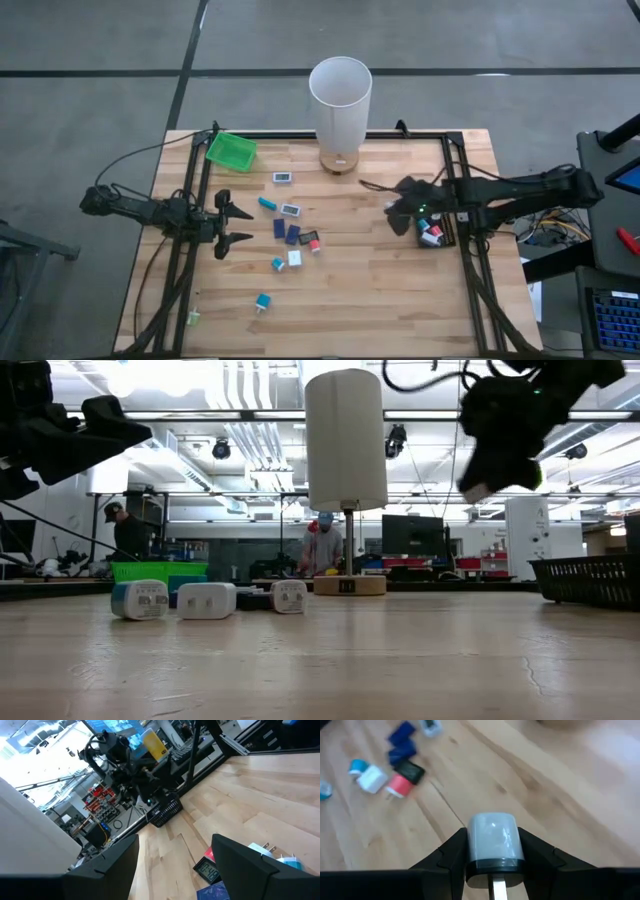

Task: Pick & Place Office items
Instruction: Put the white black charger adapter into the black bin

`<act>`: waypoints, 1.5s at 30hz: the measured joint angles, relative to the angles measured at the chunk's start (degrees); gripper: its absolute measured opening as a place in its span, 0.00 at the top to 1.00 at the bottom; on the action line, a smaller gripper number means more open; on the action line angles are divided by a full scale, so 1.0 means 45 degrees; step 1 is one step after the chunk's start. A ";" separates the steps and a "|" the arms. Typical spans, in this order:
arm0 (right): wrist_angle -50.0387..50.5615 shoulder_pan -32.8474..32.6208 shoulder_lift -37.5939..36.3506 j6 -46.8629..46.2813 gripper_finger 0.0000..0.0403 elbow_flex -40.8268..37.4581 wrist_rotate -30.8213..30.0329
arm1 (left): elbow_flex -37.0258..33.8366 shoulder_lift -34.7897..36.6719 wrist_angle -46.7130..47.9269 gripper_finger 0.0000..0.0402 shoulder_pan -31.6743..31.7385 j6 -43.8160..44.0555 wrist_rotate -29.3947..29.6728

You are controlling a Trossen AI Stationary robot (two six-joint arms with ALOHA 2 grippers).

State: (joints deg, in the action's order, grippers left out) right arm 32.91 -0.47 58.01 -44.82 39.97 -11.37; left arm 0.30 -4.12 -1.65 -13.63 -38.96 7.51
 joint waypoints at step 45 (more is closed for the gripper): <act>0.7323 0.0001 0.3310 -0.8528 0.64 0.0000 0.0193 | 0.0000 0.0000 -0.0001 0.36 0.0000 0.0000 0.0004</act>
State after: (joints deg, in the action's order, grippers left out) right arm 65.87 -0.47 72.90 -83.20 39.97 -10.50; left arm 0.30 -4.12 -1.65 -13.63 -38.96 7.53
